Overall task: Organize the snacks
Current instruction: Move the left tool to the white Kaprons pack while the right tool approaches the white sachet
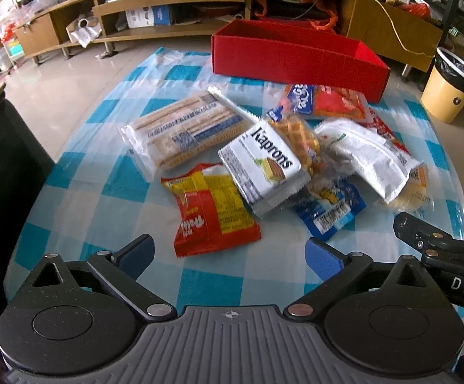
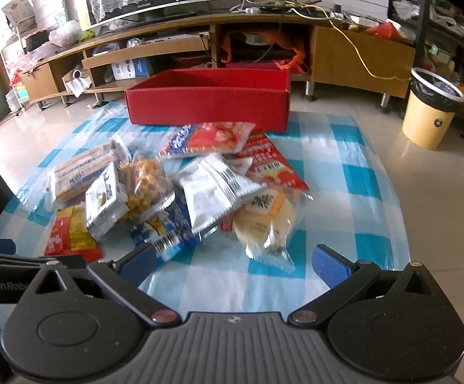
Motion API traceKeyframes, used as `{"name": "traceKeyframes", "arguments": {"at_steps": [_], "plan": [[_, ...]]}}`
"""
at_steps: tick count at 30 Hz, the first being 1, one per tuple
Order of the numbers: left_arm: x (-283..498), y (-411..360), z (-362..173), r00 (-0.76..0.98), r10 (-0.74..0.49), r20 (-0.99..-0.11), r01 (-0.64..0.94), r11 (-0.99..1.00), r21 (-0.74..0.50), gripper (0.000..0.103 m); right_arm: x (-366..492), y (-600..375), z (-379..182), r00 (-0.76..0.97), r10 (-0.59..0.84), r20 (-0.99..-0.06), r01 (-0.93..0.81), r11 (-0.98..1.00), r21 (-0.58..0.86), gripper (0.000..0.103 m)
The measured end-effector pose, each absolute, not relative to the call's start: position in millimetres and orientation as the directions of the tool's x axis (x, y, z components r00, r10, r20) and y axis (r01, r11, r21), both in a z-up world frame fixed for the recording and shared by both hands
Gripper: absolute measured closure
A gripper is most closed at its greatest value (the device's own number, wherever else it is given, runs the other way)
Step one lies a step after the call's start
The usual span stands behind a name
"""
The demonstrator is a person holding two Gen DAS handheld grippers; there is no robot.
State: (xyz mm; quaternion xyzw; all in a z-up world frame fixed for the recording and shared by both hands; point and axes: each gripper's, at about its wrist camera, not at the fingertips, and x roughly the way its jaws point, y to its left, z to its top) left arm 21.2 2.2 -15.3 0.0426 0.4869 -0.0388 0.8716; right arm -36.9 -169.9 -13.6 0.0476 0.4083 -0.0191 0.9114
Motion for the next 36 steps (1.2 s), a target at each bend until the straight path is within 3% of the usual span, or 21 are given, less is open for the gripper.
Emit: {"name": "traceKeyframes", "arguments": {"at_steps": [10,24,31,36], "plan": [[52,9,-14,0.511,-0.028,-0.859,0.118,0.992,0.038,0.001,3,-176,-13,0.634,0.025,-0.773,0.023,0.998,0.051,0.002],[94,-39,-40,0.534,-0.110,-0.838,0.469,0.864,0.185,0.001,10,-195,-57,0.465,0.084,-0.881,0.022,0.994,0.106,0.002],[104,-46,-62,0.486,-0.139,-0.863,0.525,0.836,0.161,0.001,13,-189,-77,0.422,0.077,-0.904,-0.010,0.997,0.080,0.001],[103,-49,-59,0.472,-0.163,-0.867,0.529,0.838,0.131,0.014,9,-179,-80,0.443,0.047,-0.895,-0.043,0.999,0.031,0.001]]}}
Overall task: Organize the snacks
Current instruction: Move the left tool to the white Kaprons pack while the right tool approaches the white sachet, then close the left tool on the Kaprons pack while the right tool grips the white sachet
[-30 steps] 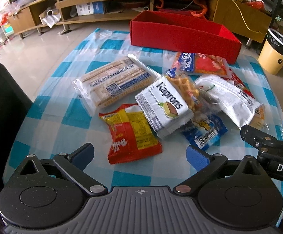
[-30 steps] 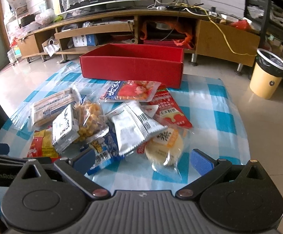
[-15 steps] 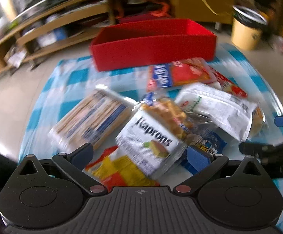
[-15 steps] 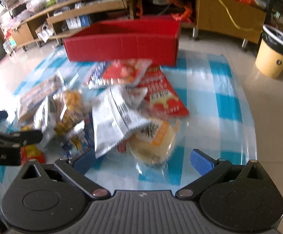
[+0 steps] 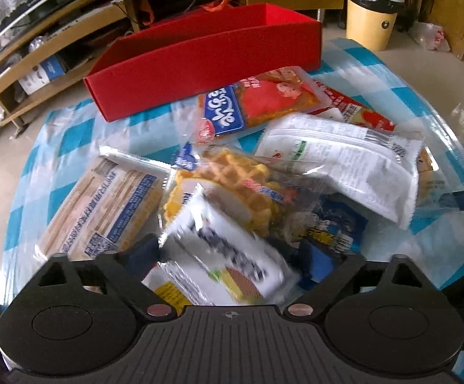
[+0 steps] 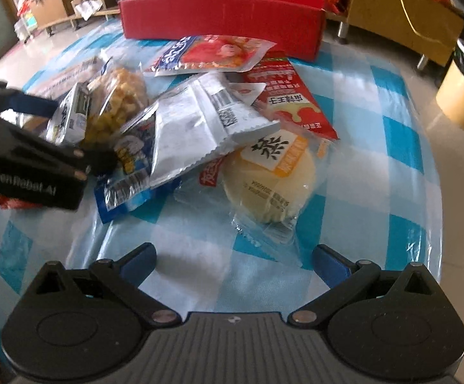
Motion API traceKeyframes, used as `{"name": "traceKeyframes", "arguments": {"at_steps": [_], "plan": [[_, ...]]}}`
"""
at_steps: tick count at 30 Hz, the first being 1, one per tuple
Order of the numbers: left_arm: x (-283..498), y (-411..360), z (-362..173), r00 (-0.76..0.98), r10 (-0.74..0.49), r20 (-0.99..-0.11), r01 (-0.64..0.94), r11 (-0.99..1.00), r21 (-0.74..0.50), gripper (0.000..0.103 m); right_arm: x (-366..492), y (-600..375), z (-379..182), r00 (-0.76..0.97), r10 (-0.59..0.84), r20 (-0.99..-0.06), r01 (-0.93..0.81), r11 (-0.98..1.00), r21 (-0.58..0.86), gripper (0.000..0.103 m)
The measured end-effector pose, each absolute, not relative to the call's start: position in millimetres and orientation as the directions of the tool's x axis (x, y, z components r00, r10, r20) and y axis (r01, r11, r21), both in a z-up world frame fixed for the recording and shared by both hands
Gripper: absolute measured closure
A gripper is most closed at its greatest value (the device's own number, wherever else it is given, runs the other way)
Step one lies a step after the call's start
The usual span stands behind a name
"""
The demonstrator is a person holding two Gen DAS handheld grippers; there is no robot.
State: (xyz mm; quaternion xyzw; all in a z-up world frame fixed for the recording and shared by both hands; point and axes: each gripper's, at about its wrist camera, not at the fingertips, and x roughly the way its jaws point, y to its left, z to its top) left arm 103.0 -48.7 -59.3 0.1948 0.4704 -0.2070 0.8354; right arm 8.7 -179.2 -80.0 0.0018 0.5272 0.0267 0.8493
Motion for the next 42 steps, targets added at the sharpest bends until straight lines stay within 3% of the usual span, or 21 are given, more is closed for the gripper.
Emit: {"name": "traceKeyframes", "arguments": {"at_steps": [4,9,10,11,12,13,19,24,29,30,33,35,37,42], "plan": [[99,-51,-55,0.451,-0.173,-0.876,0.528,0.843,0.106,0.029,4,-182,-80,0.460,0.060,-0.886,-0.052,0.998,0.041,0.001],[89,-54,-53,0.443,-0.148,-0.884,0.522,0.845,0.120,0.041,6,-182,-78,0.438,0.074,-0.896,-0.075,0.996,0.045,0.002],[88,-53,-52,0.440,-0.145,-0.886,0.520,0.846,0.120,0.043,7,-184,-75,0.437,0.064,-0.897,-0.058,0.997,0.043,0.006],[86,-52,-52,0.436,-0.144,-0.889,0.519,0.846,0.118,0.044,7,-186,-73,0.444,0.048,-0.895,-0.040,0.999,0.033,0.017],[84,-51,-51,0.432,-0.143,-0.890,0.518,0.847,0.116,0.052,6,-188,-68,0.459,0.036,-0.888,-0.031,0.999,0.025,0.023],[82,-50,-50,0.427,-0.143,-0.893,0.518,0.848,0.112,0.059,5,-190,-62,0.477,0.027,-0.878,-0.024,1.000,0.018,0.023],[82,-38,-44,0.408,-0.155,-0.900,0.491,0.868,0.073,0.062,9,-199,-33,0.549,0.026,-0.835,-0.003,1.000,0.029,0.023],[86,-21,-39,0.380,-0.196,-0.904,0.446,0.895,-0.006,0.056,27,-191,-28,0.553,0.033,-0.833,-0.049,0.999,0.007,0.023],[83,-15,-40,0.362,-0.207,-0.909,0.399,0.916,-0.050,0.056,38,-181,-20,0.586,0.013,-0.811,-0.093,0.994,-0.052,0.022],[81,-15,-41,0.358,-0.207,-0.911,0.396,0.917,-0.052,0.053,39,-181,-18,0.588,0.009,-0.809,-0.096,0.994,-0.058,0.021],[77,-15,-48,0.314,-0.228,-0.922,0.375,0.922,-0.100,0.025,36,-190,-11,0.603,0.013,-0.797,-0.075,0.996,-0.040,0.019],[75,-18,-54,0.295,-0.224,-0.929,0.375,0.921,-0.103,0.025,36,-196,-10,0.605,0.014,-0.796,-0.060,0.998,-0.027,0.018],[74,-19,-60,0.275,-0.210,-0.938,0.357,0.928,-0.103,0.017,39,-198,-11,0.597,0.018,-0.802,-0.059,0.998,-0.022,0.018],[64,-14,-61,0.273,-0.200,-0.941,0.274,0.954,-0.123,0.015,58,-188,-9,0.598,0.040,-0.801,-0.142,0.988,-0.056,0.017]]}}
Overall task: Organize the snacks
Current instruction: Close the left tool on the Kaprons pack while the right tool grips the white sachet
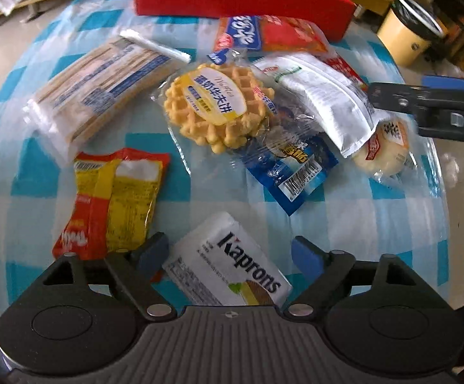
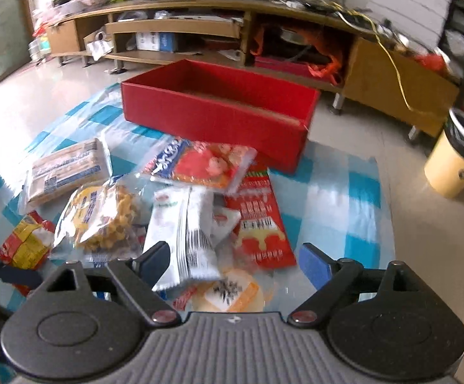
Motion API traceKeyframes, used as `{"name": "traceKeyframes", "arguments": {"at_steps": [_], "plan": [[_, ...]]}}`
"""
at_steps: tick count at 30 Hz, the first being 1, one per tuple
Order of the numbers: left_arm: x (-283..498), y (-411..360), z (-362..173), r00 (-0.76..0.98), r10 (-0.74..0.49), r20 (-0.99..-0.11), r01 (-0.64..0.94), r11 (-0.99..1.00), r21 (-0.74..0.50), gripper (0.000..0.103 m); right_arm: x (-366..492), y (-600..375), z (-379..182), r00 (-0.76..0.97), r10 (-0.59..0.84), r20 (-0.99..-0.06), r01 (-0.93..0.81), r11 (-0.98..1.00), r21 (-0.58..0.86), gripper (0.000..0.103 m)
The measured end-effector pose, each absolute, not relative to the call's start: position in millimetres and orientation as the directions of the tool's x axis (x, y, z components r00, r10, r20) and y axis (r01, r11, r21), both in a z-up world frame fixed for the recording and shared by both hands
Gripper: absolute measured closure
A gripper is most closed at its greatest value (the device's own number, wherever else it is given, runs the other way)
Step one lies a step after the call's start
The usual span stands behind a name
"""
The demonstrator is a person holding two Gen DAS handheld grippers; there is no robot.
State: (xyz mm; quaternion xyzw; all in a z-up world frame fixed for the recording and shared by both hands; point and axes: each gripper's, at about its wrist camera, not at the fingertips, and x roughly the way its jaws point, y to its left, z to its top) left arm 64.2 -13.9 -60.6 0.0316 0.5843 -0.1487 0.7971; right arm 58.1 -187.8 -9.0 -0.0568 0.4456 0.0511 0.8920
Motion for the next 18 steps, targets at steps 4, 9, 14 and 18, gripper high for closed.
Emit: {"name": "traceKeyframes", "arguments": {"at_steps": [4,9,14,18], "plan": [[51,-1,-55,0.287,-0.190,-0.939,0.188,0.972,-0.140,0.013,82,-170,-18,0.582,0.051,-0.811,-0.229,0.968,-0.104,0.016],[45,4,-58,0.271,-0.174,-0.947,0.123,0.982,-0.145,0.007,112,-148,-45,0.492,0.091,-0.866,-0.299,0.952,-0.069,0.017],[47,5,-68,0.239,-0.161,-0.958,0.059,0.987,-0.151,0.006,115,-158,-60,0.438,0.105,-0.893,-0.253,0.967,-0.010,0.051],[52,-1,-70,0.235,-0.119,-0.965,0.025,0.993,-0.116,0.006,98,-172,-46,0.462,0.135,-0.877,-0.242,0.970,0.021,0.056]]}}
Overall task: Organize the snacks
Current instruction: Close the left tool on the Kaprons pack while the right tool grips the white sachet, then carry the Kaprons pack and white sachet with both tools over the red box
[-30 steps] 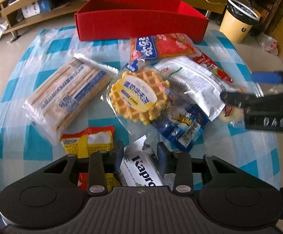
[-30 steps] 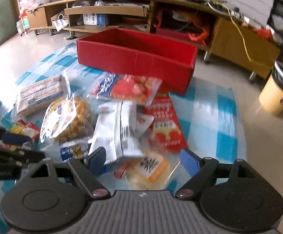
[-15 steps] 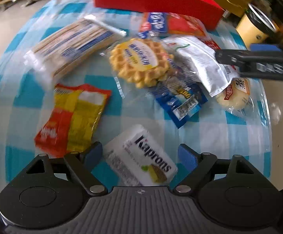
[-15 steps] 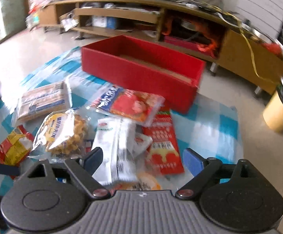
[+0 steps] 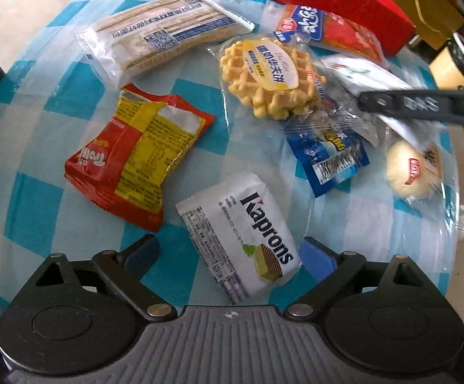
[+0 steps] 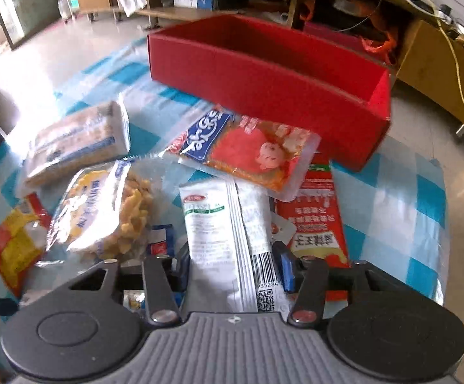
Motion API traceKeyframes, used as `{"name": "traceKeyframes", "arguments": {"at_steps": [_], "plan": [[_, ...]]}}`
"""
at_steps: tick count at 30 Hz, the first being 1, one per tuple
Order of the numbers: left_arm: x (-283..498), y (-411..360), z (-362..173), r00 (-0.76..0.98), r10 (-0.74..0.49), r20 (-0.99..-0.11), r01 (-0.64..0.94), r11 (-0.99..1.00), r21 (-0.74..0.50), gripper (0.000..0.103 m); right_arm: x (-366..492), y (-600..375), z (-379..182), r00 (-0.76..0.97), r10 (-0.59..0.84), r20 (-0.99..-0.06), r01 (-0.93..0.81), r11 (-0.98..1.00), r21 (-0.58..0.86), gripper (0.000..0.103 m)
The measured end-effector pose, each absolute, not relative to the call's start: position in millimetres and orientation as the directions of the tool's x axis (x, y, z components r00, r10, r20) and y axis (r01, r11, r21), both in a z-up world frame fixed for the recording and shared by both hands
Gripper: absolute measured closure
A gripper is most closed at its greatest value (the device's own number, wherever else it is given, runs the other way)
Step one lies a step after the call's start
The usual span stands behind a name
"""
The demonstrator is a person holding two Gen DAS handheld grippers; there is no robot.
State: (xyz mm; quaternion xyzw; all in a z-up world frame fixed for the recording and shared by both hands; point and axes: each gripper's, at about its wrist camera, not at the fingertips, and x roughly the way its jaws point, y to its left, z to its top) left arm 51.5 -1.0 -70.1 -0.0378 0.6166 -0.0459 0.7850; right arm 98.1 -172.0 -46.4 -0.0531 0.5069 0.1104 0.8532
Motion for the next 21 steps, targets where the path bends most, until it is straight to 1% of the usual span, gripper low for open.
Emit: {"name": "traceKeyframes", "arguments": {"at_steps": [2,3,4,10,13,15,21], "plan": [[52,-7,-71,0.240,-0.085,-0.967,0.008,0.996,-0.086,0.009,89,-175,-44,0.466,0.133,-0.875,-0.246,0.969,0.017,0.056],[51,-12,-70,0.245,-0.057,-0.968,0.006,0.998,-0.057,0.014,86,-176,-43,0.466,0.135,-0.875,-0.248,0.969,0.017,0.057],[49,-17,-69,0.252,-0.037,-0.967,0.016,0.999,-0.034,0.024,84,-177,-41,0.464,0.140,-0.875,-0.250,0.968,0.022,0.057],[43,-45,-67,0.276,0.028,-0.961,0.039,0.998,0.041,0.035,66,-184,-25,0.482,0.167,-0.860,-0.250,0.967,0.047,0.057],[38,-49,-67,0.266,0.022,-0.964,0.043,0.998,0.035,0.035,58,-187,-15,0.504,0.181,-0.844,-0.254,0.966,0.056,0.057],[35,-50,-64,0.269,0.041,-0.962,0.049,0.997,0.056,0.035,54,-189,-7,0.520,0.202,-0.830,-0.259,0.963,0.072,0.057],[32,-46,-26,0.350,0.056,-0.935,0.064,0.994,0.084,0.035,51,-192,10,0.553,0.229,-0.801,-0.254,0.962,0.100,0.058]]}}
